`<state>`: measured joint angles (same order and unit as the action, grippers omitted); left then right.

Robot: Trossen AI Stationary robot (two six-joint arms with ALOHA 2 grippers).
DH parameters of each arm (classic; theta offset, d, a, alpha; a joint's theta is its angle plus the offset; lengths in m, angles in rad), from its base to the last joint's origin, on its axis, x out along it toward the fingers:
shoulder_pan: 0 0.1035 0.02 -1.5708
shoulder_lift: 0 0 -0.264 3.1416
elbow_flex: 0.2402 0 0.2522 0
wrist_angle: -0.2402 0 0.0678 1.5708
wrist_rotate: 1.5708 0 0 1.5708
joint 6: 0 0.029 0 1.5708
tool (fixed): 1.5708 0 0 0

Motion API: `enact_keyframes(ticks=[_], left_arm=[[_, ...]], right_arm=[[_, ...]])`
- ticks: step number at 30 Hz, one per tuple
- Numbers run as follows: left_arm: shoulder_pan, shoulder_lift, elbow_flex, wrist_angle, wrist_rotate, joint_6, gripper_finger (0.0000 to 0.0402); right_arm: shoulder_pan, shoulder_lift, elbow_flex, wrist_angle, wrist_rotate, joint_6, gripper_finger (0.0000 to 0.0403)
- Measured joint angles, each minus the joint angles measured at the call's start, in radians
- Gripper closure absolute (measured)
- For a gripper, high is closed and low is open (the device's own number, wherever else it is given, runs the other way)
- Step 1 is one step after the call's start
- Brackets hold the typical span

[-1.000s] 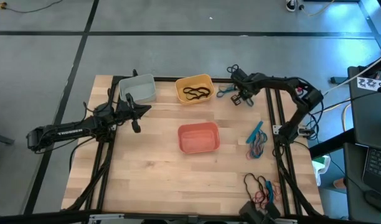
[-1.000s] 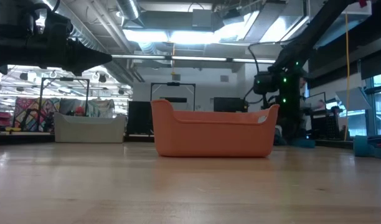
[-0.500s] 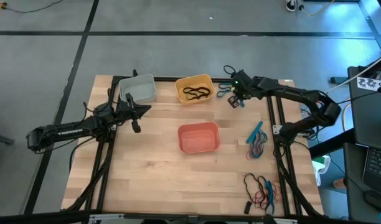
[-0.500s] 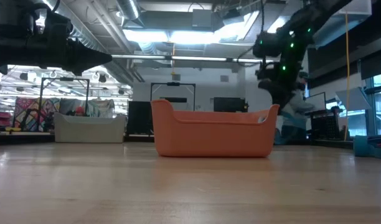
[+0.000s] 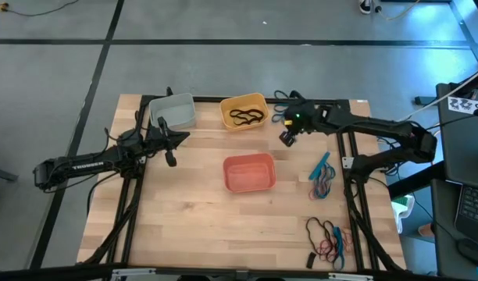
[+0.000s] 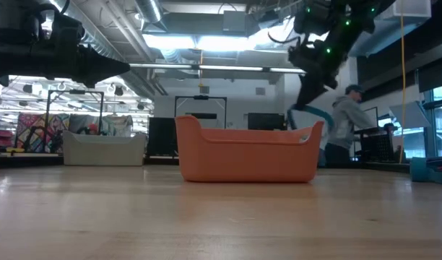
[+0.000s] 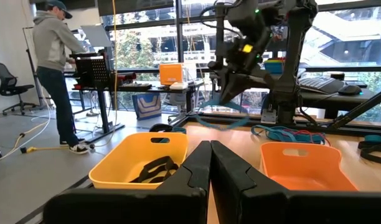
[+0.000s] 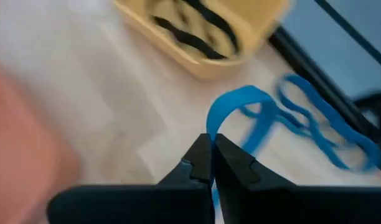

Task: Sort rubber bands into baskets
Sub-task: Put the blue rubber band into the orange bin

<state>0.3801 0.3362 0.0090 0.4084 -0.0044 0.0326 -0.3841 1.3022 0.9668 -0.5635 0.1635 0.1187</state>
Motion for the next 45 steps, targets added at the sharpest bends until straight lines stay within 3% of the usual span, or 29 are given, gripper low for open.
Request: enact_keyframes(ticks=[20, 35, 45], left_arm=[[0.000, 0.000, 0.000, 0.000, 0.000, 0.000, 0.0396], [0.000, -0.001, 0.000, 0.001, 0.000, -0.002, 0.0396], [0.000, -0.001, 0.000, 0.002, 0.000, -0.002, 0.0396]], right_arm=[[0.225, 0.000, 0.000, 0.347, -0.239, -0.069, 0.0391], [0.318, 0.106, 0.002, 0.374, -0.377, -0.075, 0.0391], [0.325, 0.216, 0.002, 0.379, -0.384, -0.075, 0.0391]])
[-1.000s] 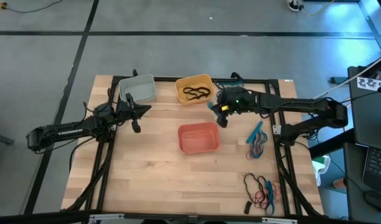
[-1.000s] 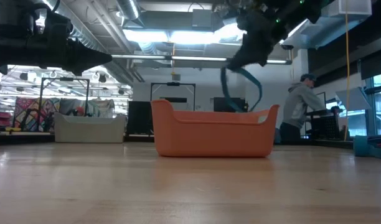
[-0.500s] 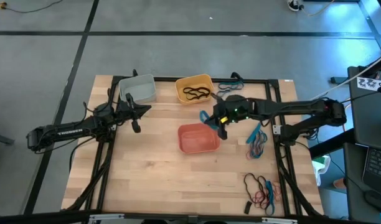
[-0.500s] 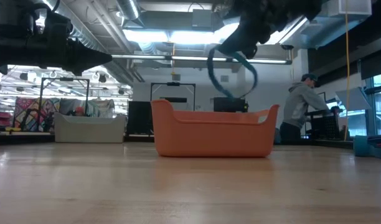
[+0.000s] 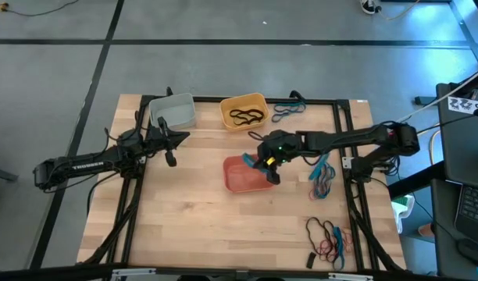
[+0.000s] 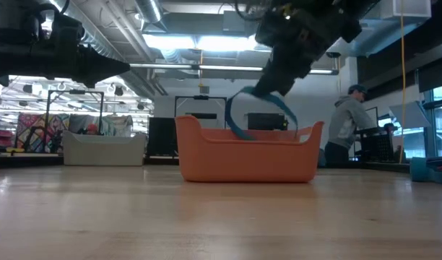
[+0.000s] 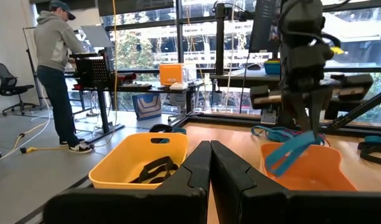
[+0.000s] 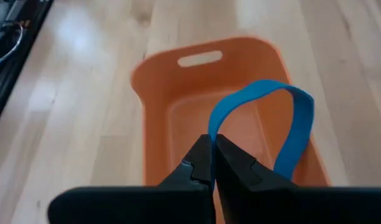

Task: Sort rubber bands into baskets
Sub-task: Put the blue rubber band into the orange bin

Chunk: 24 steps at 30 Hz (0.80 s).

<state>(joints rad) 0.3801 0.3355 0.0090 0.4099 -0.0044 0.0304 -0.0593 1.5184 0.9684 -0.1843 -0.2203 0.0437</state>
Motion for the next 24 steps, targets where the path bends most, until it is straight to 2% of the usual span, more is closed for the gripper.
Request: enact_keyframes(ticks=[10, 13, 16, 24], left_arm=[[0.000, 0.000, 0.000, 0.000, 0.000, 0.002, 0.0396], [0.000, 0.000, 0.000, 0.000, 0.000, 0.001, 0.0396], [0.000, 0.000, 0.000, 0.000, 0.000, 0.002, 0.0396], [0.000, 0.000, 0.000, 0.000, 0.000, 0.001, 0.0396]], right_arm=[[0.000, 0.098, -0.001, 0.000, 0.001, 0.013, 0.0391], [0.000, 0.115, -0.001, 0.000, 0.001, 0.059, 0.0387], [0.000, 0.121, -0.001, -0.009, 0.001, 0.099, 0.0366], [0.000, 0.120, 0.001, -0.024, 0.001, 0.109, 0.0277]])
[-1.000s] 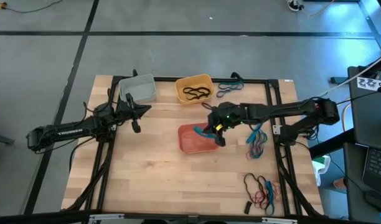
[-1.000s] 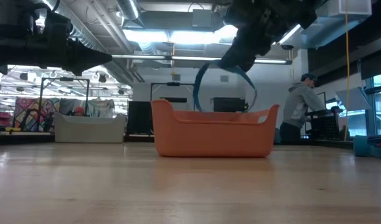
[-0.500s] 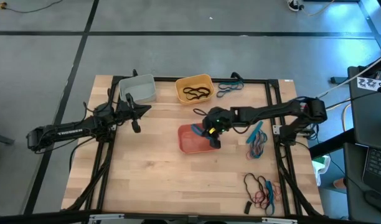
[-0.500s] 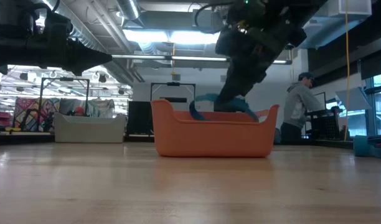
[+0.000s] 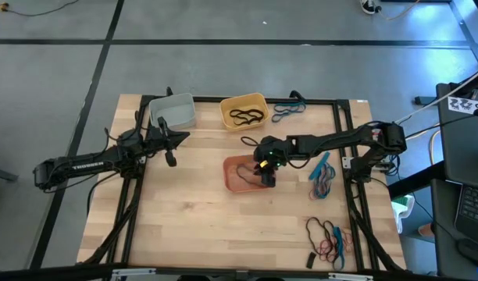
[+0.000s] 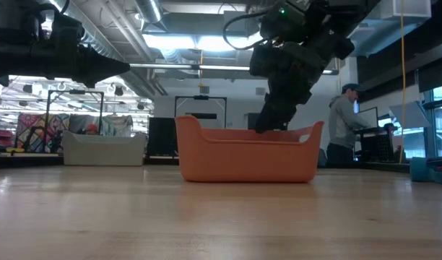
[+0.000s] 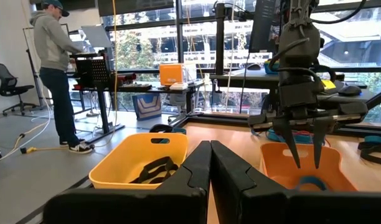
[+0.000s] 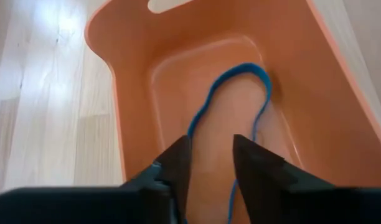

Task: Sort rubber bands into baskets
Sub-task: Put the blue rubber band into the orange bin

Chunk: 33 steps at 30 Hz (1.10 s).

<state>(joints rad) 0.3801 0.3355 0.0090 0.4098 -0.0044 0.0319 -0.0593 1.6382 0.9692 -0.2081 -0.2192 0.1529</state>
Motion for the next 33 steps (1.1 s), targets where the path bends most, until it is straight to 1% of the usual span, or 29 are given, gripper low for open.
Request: enact_keyframes(ticks=[4, 10, 12, 15, 18, 24, 28, 33], left_arm=[[0.000, 0.000, 0.000, 0.000, 0.000, 0.000, 0.0396], [0.000, 0.000, 0.000, 0.001, 0.000, 0.000, 0.0396], [0.000, 0.000, 0.000, 0.001, 0.000, -0.001, 0.0396], [0.000, 0.000, 0.000, 0.001, 0.000, -0.001, 0.0396], [0.000, 0.000, 0.000, 0.001, 0.000, -0.002, 0.0396], [0.000, 0.000, 0.000, -0.001, 0.000, -0.002, 0.0396], [0.000, 0.000, 0.000, -0.001, 0.000, -0.002, 0.0396], [0.000, 0.000, 0.000, -0.001, 0.000, -0.001, 0.0396]], right_arm=[[-0.018, -0.025, 0.051, -0.085, -0.001, -0.023, 0.0251], [-0.067, -0.064, 0.156, -0.244, 0.003, -0.056, 0.0245], [-0.089, -0.070, 0.188, -0.279, 0.030, -0.065, 0.0245], [-0.128, -0.075, 0.215, -0.350, 0.113, -0.092, 0.0245], [-0.182, -0.088, 0.219, -0.395, 0.194, -0.115, 0.0245], [-0.314, -0.088, 0.217, -0.457, 0.263, -0.164, 0.0245], [-0.399, -0.087, 0.196, -0.455, 0.285, -0.224, 0.0245], [-0.481, -0.087, 0.158, -0.436, 0.288, -0.294, 0.0245]])
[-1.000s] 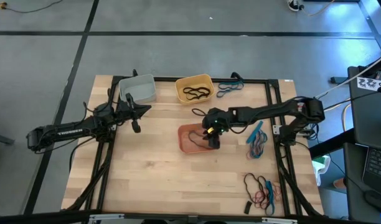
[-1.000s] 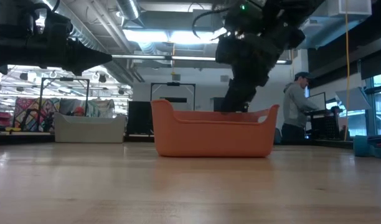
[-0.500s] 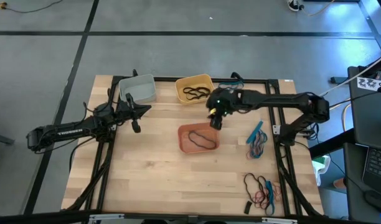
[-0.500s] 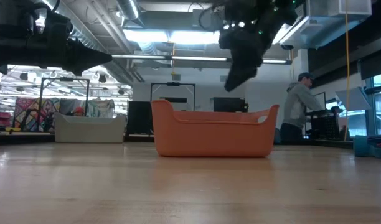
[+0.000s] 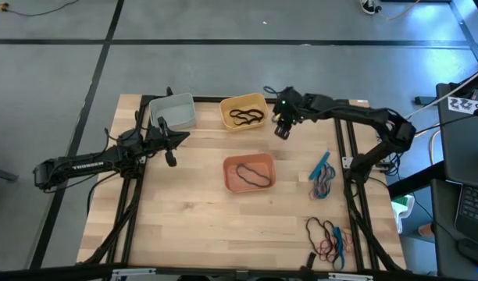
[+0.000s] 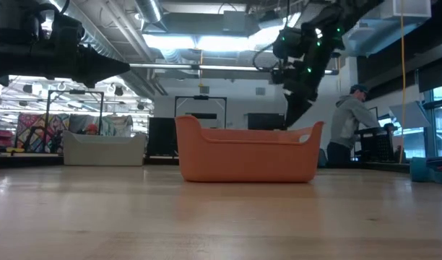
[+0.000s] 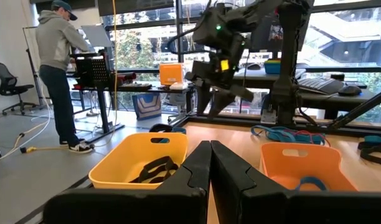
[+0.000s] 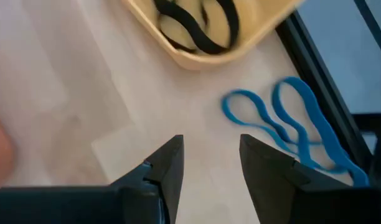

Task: Sort rubber bands into baskets
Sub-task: Put the blue rubber band into the orange bin

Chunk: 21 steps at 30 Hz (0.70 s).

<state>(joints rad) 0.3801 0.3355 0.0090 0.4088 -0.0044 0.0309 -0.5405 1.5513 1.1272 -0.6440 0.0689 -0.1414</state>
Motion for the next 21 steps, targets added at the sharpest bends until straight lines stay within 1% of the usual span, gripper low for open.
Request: enact_keyframes(ticks=[8, 12, 15, 21], left_arm=[[0.000, 0.000, 0.000, 0.000, 0.000, 0.001, 0.0396], [0.000, 0.000, 0.000, 0.000, 0.000, 0.002, 0.0396], [0.000, 0.000, 0.000, 0.000, 0.000, 0.002, 0.0396], [0.000, 0.000, 0.000, 0.000, 0.000, 0.002, 0.0396]], right_arm=[[-0.068, 0.004, -0.060, 0.070, 0.000, -0.090, 0.0245], [-0.071, 0.004, -0.096, 0.124, 0.002, -0.218, 0.0245], [-0.069, 0.004, -0.121, 0.167, 0.010, -0.283, 0.0245], [-0.071, 0.015, -0.154, 0.225, 0.016, -0.316, 0.0245]])
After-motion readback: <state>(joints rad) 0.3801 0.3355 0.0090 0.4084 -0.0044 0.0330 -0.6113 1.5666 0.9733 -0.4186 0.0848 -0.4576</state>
